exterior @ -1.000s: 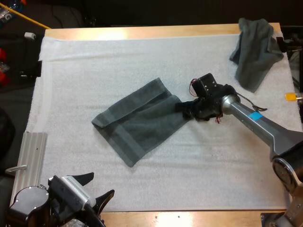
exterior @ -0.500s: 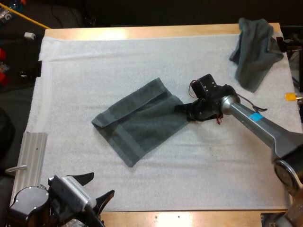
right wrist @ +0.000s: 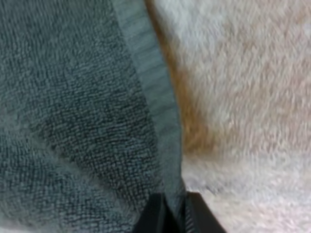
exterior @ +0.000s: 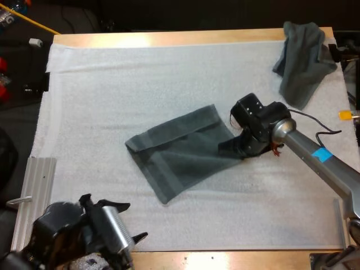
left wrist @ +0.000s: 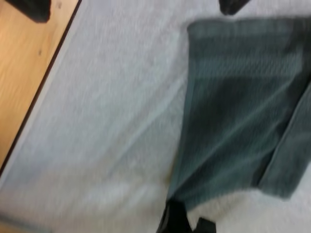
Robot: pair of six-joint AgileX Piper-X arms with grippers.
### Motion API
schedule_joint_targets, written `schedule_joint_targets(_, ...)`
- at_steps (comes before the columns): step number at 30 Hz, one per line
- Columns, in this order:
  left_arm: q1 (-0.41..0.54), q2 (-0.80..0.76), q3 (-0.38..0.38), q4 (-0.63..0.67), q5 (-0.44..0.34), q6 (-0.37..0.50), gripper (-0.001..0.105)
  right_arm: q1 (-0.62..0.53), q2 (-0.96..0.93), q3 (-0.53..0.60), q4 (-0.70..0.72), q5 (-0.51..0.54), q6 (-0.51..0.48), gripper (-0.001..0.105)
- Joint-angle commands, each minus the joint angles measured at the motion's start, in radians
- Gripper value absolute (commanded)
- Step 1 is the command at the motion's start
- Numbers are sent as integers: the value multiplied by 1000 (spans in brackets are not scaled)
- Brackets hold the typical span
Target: Pick towel from pile, fold and stack
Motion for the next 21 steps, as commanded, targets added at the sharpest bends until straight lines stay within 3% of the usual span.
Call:
schedule_joint_targets(1, -24, 29, 3, -23, -25, 7, 65, 6, -23, 21, 26, 14, -8, 0)
schedule_joint_targets(4, -75, 112, 8, -56, -33, 13, 63, 28, -56, 96, 1, 16, 5, 0)
schedule_joint_targets(10, -138, 291, 9, -150, -132, 47, 58, 34, -136, 223, -66, 29, 59, 0)
schedule_joint_targets(16, -150, 493, 15, -224, -140, 58, 58, 34, -199, 271, -80, 102, 63, 0)
schedule_joint_targets(21, -150, 653, 42, -290, -140, 74, 58, 33, -216, 274, -107, 104, 64, 0)
